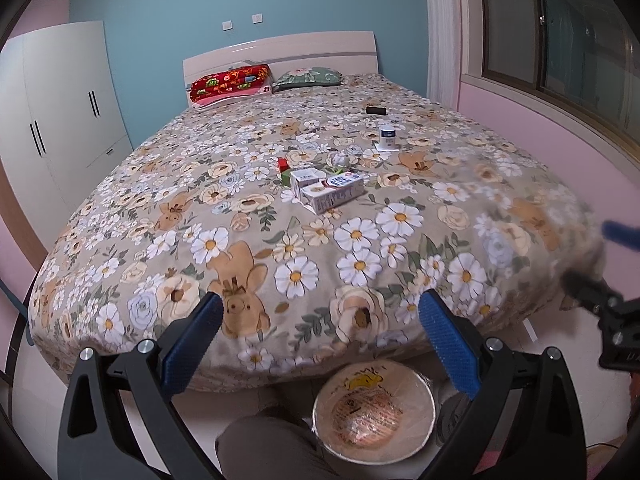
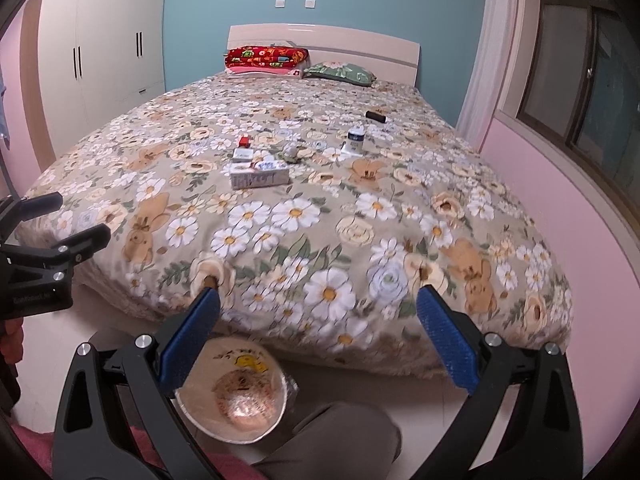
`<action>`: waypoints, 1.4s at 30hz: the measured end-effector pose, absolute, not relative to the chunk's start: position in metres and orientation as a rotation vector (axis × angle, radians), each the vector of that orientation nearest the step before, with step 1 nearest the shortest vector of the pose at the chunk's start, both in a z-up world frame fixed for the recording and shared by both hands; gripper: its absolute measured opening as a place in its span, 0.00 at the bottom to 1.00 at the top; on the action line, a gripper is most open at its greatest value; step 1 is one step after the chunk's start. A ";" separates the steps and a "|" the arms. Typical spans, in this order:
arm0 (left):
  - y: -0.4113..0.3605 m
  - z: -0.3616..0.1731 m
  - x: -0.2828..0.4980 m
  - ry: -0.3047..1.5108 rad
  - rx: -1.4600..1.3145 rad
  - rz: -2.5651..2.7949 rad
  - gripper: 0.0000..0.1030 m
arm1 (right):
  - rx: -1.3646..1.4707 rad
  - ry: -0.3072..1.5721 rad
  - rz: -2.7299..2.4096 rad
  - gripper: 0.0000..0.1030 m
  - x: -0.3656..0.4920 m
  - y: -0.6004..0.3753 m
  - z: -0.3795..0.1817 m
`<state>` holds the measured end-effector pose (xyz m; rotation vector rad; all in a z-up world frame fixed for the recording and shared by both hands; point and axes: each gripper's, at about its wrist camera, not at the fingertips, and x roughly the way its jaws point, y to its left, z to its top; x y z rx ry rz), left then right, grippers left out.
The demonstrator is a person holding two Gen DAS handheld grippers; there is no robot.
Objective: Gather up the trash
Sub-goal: 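Grasp the white medicine box with the left tool while the right tool grasps the white plastic cup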
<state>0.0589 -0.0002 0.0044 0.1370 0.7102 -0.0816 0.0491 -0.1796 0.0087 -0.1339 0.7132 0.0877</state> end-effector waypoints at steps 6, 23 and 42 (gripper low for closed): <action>0.008 0.005 0.117 0.755 0.097 -0.061 0.96 | -0.153 0.710 0.078 0.94 0.103 -0.188 0.016; 0.004 -0.009 0.284 0.860 -0.012 -0.022 0.96 | -0.112 0.693 0.090 0.94 0.292 -0.217 0.021; 0.005 -0.091 0.443 1.017 -0.135 0.117 0.96 | -0.082 0.732 0.032 0.94 0.543 -0.225 -0.052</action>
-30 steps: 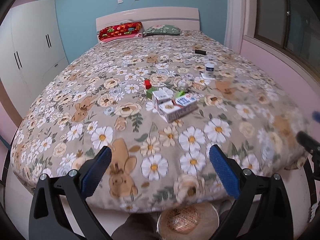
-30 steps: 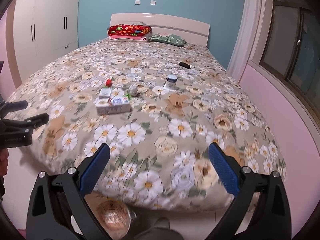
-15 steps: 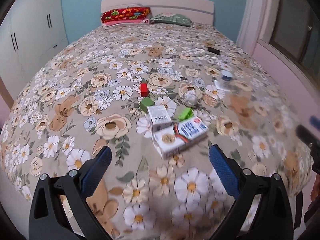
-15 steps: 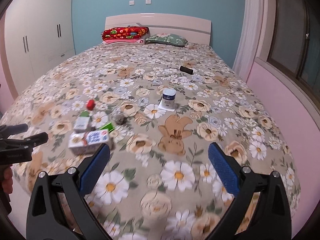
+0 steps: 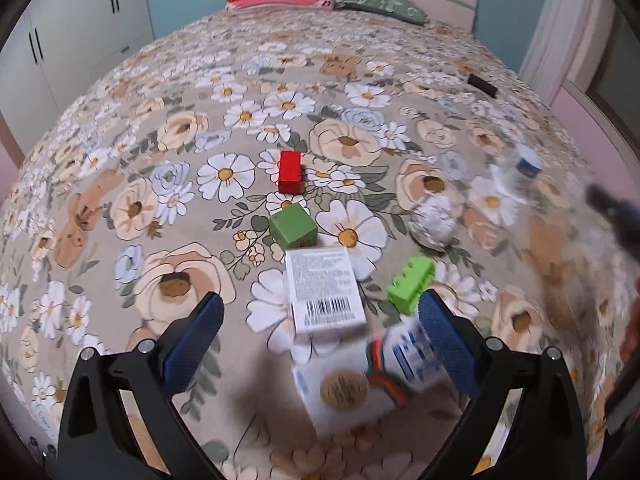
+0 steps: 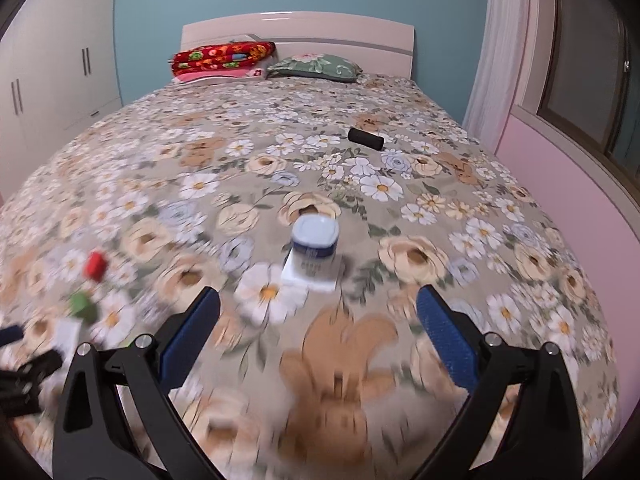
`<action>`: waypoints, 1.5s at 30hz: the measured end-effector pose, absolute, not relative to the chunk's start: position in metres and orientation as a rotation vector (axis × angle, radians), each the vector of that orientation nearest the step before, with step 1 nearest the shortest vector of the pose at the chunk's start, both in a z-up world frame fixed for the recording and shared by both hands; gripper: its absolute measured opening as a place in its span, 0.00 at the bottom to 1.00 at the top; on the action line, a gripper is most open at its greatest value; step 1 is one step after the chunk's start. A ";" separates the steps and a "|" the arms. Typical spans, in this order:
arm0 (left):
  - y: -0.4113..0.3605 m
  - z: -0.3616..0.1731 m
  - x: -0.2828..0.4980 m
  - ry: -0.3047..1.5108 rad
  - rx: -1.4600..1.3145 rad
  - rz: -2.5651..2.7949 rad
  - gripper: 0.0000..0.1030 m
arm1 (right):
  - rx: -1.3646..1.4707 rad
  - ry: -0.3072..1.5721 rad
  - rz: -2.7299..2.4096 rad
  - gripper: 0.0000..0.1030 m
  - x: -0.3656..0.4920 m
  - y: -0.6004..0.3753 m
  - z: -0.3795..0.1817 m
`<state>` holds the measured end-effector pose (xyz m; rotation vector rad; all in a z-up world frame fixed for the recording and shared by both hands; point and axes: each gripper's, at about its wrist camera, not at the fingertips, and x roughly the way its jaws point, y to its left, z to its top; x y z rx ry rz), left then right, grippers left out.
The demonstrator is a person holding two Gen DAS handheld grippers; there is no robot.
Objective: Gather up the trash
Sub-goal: 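Grasp the white medicine box with the left tool while the right tool grasps the white plastic cup, then carry the box and cup with both tools over the lined bowl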
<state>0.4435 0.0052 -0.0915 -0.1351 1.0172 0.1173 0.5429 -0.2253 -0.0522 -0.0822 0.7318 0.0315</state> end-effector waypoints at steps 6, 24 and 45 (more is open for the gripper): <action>0.013 -0.116 0.472 1.052 -0.156 0.148 0.96 | -0.060 0.801 -0.013 0.94 0.625 -0.227 -0.097; 0.022 -0.147 0.482 1.117 -0.167 0.101 0.44 | 0.071 0.934 0.002 0.46 0.688 -0.236 -0.147; 0.035 0.025 0.367 0.818 -0.079 0.037 0.44 | -0.027 0.675 0.153 0.46 0.491 -0.236 0.060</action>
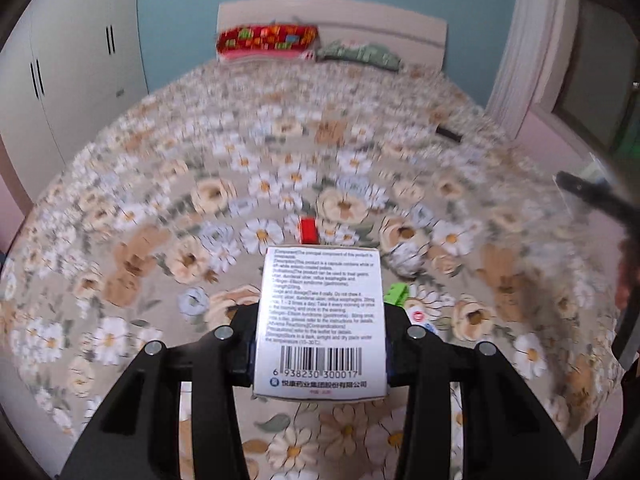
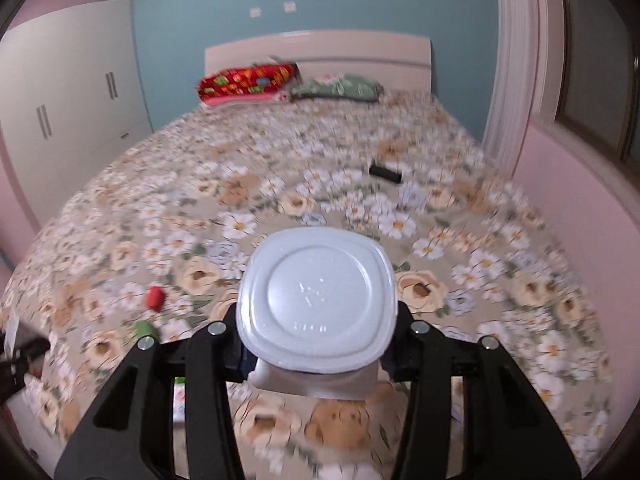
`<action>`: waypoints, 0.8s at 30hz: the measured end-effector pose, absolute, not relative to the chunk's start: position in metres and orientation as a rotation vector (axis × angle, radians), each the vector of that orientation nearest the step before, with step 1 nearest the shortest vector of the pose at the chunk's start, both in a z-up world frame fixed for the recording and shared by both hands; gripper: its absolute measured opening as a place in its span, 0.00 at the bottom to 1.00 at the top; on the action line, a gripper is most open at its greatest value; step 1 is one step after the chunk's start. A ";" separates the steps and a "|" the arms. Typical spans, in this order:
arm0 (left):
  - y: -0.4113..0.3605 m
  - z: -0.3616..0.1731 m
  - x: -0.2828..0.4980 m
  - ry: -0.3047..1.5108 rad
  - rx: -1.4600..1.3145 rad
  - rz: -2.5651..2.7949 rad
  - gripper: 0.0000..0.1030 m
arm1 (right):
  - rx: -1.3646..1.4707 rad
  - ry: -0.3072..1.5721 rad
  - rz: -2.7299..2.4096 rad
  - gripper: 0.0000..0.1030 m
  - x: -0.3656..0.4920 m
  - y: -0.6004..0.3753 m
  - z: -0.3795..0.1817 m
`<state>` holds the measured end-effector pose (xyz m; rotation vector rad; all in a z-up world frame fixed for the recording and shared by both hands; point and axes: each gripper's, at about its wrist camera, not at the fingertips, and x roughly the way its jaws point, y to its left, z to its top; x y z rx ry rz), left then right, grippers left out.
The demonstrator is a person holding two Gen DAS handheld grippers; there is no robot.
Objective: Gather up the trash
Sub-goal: 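Carry the box and cup with both tools over the lined bowl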
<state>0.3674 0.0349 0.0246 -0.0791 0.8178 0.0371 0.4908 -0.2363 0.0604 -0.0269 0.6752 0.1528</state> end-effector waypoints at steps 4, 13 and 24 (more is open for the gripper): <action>0.035 0.065 0.330 0.755 -0.063 0.019 0.44 | -0.055 0.631 0.154 0.46 0.431 -0.235 0.102; 0.036 0.123 0.236 0.649 -0.052 -0.031 0.44 | -0.090 0.554 0.198 0.46 0.295 -0.231 0.164; 0.026 0.138 0.134 0.570 0.026 -0.085 0.44 | -0.123 0.524 0.279 0.46 0.174 -0.216 0.174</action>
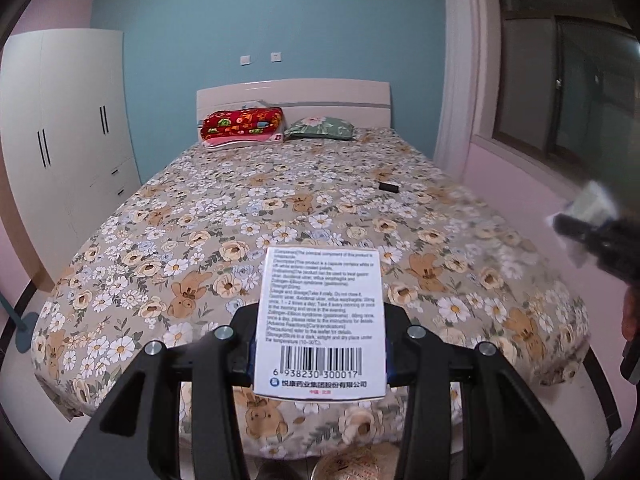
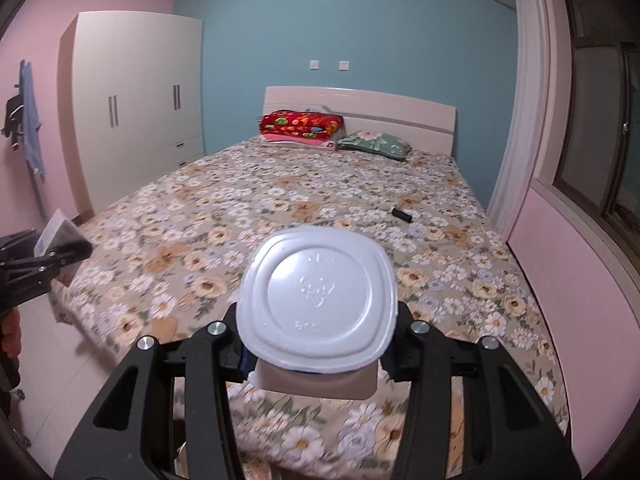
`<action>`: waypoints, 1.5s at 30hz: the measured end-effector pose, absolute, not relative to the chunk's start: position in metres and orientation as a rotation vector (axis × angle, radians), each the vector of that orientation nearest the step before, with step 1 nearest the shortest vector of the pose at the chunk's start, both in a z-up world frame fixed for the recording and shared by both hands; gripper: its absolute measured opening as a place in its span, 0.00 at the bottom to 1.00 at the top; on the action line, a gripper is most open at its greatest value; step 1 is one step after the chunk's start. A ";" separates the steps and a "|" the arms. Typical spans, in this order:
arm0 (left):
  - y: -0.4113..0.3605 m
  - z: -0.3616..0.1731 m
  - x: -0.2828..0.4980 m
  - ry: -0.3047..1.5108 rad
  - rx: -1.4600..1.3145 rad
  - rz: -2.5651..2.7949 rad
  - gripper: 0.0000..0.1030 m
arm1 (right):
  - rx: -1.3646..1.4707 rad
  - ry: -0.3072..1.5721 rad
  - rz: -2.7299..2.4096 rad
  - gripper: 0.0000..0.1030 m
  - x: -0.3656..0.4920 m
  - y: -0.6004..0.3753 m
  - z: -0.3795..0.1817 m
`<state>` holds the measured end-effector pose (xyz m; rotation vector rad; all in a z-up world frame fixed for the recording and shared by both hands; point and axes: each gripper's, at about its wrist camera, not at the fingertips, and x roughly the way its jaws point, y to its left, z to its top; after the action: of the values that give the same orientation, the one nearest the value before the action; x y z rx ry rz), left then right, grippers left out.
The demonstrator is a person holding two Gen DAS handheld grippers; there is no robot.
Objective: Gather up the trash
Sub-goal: 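Carry the box and cup with both tools over the lined bowl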
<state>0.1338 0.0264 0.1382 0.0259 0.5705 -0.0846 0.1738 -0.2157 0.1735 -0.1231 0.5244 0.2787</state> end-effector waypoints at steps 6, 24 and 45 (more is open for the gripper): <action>0.027 0.106 0.104 0.619 0.054 -0.110 0.44 | -0.123 0.557 0.337 0.46 0.136 -0.208 0.145; 0.029 -0.085 0.090 1.011 0.098 -0.170 0.44 | -0.131 0.898 0.438 0.46 0.110 -0.168 -0.042; -0.006 -0.259 0.082 1.386 0.090 -0.290 0.44 | -0.053 1.352 0.516 0.46 0.103 -0.122 -0.261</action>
<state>0.0824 -0.0056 -0.2591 0.0903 1.3859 -0.2903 0.1034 -0.1225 -0.2614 -0.0534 1.3523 0.5156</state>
